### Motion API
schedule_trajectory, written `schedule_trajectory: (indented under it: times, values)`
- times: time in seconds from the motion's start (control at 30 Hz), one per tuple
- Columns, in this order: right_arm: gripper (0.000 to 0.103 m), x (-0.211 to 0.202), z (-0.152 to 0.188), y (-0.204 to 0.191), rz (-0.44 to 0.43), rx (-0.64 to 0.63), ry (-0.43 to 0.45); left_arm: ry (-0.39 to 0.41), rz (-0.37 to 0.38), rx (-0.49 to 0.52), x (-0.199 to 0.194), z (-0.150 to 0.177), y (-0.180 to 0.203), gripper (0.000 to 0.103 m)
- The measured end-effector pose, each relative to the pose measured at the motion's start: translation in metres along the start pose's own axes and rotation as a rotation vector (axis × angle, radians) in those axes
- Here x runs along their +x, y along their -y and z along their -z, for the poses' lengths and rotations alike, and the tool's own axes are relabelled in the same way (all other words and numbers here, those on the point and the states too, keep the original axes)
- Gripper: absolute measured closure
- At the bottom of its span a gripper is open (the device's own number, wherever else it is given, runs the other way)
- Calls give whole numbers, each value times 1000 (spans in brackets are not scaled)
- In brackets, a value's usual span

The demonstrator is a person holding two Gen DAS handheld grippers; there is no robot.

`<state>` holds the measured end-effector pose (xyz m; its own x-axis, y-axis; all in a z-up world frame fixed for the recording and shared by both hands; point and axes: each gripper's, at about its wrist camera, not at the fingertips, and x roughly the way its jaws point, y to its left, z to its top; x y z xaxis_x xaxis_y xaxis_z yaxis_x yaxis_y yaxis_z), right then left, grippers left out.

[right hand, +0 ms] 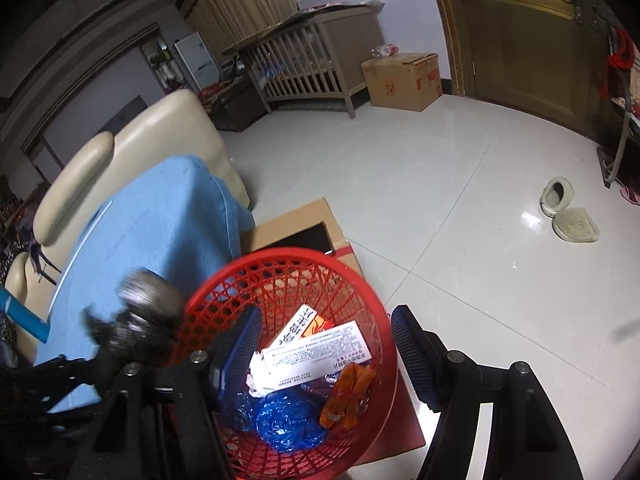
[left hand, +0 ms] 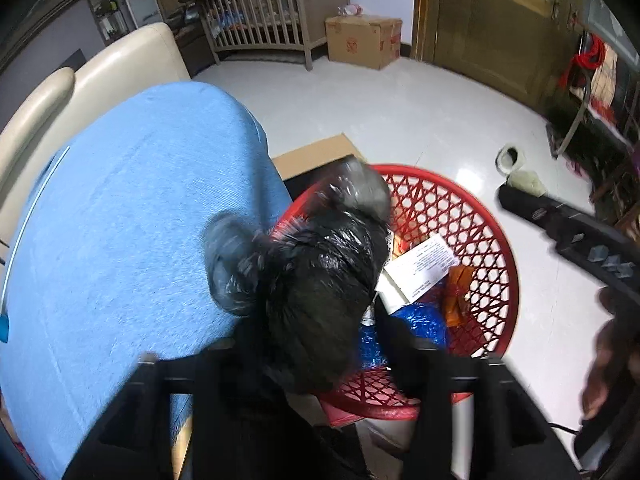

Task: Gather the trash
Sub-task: 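Open the right tool over the basket while the left tool lowers the black bag in and opens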

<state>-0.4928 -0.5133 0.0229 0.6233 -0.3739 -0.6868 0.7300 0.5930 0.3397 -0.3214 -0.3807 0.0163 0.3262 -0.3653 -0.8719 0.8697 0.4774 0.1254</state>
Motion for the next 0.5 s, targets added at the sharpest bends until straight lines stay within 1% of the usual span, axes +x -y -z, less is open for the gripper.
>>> schedule_trajectory:
  times: [0.03, 0.07, 0.2, 0.37, 0.5]
  values:
    - [32, -2, -2, 1, -1, 2, 5, 1, -20, 3, 0, 0, 0, 24]
    - [32, -3, -3, 1, -2, 4, 9, 10, -30, 7, -1, 0, -2, 24]
    - [32, -5, -4, 2, -4, 12, 20, 17, -11, -8, -7, 3, -10, 24]
    - [32, -7, -1, -4, -1, 6, 17, 64, -6, -32, -28, 7, -23, 24]
    - [32, -9, 3, -17, 10, -17, 12, 106, -8, -48, -49, 7, -25, 24]
